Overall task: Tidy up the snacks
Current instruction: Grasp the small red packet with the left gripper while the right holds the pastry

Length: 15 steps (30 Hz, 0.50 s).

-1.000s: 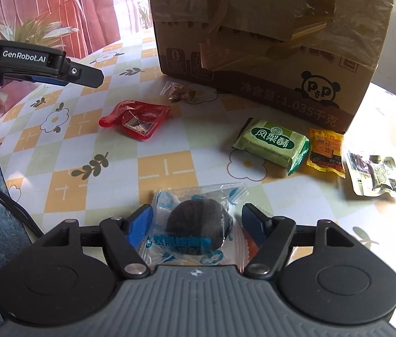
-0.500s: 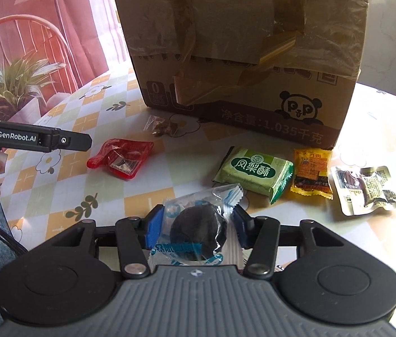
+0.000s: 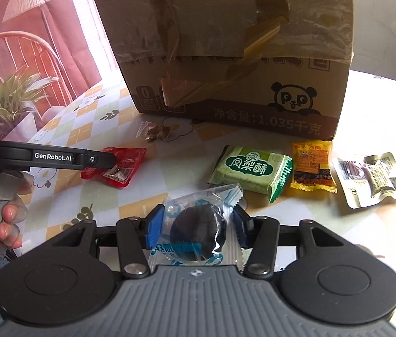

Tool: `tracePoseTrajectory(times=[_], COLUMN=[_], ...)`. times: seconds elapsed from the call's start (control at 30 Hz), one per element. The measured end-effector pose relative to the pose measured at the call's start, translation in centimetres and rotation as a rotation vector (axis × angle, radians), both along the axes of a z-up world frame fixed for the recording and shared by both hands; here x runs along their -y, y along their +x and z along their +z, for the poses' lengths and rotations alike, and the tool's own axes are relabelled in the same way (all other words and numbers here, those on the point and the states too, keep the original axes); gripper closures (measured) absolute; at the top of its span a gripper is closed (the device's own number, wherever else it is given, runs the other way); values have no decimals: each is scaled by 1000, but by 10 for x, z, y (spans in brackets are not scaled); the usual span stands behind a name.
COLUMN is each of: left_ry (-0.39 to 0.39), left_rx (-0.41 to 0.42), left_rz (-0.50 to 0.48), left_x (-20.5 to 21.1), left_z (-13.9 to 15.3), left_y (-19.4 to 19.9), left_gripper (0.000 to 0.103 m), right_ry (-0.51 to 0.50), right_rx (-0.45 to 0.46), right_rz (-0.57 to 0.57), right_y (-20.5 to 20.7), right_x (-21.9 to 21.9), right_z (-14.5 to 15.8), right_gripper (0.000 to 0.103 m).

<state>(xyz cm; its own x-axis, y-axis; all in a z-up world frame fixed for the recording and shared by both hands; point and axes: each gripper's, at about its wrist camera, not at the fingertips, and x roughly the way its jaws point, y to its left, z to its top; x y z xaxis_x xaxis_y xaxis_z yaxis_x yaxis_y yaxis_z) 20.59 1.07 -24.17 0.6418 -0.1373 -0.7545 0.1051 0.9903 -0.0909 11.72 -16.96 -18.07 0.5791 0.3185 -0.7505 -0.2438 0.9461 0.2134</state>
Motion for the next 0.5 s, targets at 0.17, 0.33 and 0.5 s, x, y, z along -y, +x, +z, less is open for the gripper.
tracePoseTrajectory(times=[0.17,0.33,0.5], left_ry=[44,79,65], left_rx=[33,66,85], left_rz=[-26,-50,-89], left_x=[8,13,16], left_z=[-2,-5,-6], left_y=[-6,-9,-10], left_gripper=[42,40,51], right_ry=[5,10,14], right_rx=[-1,-4,-5], right_rz=[-1,5,5], right_y=[0,0,0], right_x=[1,0,1], right_z=[-1,-3,-3], right_gripper=[50,50,50])
